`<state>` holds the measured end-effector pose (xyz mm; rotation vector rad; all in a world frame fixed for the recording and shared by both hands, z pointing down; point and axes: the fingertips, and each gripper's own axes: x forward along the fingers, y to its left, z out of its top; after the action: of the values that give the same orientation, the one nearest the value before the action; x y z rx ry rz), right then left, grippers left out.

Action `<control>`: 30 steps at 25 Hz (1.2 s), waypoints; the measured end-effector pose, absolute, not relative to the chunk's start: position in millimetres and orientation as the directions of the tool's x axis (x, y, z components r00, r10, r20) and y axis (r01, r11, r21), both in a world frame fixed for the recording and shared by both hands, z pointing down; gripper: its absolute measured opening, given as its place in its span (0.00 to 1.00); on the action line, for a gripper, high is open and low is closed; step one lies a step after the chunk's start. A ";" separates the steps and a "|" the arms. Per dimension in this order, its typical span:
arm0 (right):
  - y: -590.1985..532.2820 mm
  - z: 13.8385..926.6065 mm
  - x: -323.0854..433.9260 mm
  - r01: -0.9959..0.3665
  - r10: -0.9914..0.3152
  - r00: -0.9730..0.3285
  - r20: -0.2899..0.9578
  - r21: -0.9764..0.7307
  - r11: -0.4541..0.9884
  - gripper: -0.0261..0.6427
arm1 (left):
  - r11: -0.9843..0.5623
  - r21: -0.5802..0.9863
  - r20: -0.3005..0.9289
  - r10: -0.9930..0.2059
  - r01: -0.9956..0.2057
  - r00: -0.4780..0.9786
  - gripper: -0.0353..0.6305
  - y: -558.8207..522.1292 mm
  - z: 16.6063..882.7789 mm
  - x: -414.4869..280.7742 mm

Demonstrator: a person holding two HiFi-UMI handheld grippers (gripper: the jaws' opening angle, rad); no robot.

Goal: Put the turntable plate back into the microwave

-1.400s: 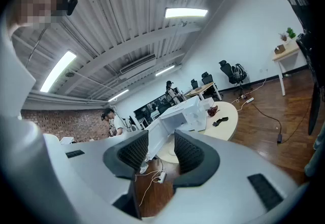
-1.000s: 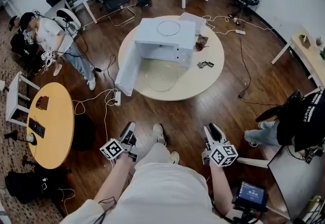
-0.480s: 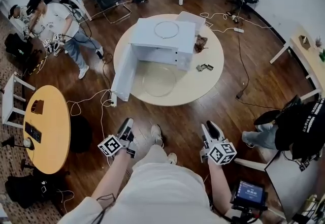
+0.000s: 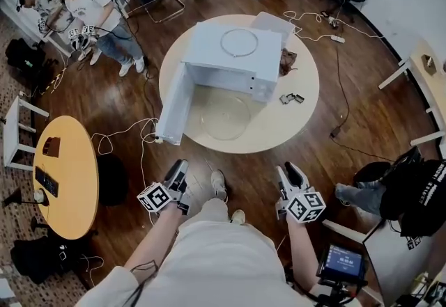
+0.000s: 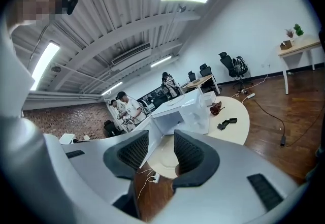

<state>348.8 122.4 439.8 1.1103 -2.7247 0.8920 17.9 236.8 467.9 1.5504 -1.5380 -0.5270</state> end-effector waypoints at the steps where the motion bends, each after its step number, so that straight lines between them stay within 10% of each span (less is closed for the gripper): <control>1: 116.1 441.7 343.5 -0.659 -0.616 -0.738 0.274 -0.489 0.572 0.28 | 0.137 0.801 0.273 -0.950 -0.583 0.152 0.31 231.0 469.1 16.8; 30: 18.3 454.4 246.2 -0.723 -0.607 -0.691 0.394 -0.414 0.554 0.25 | 0.041 0.754 0.265 -0.932 -0.655 0.247 0.31 112.5 466.8 -39.7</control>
<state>246.2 18.3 454.4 1.1200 -2.5832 0.8289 -39.7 112.5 466.8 1.6887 -1.4841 -0.4201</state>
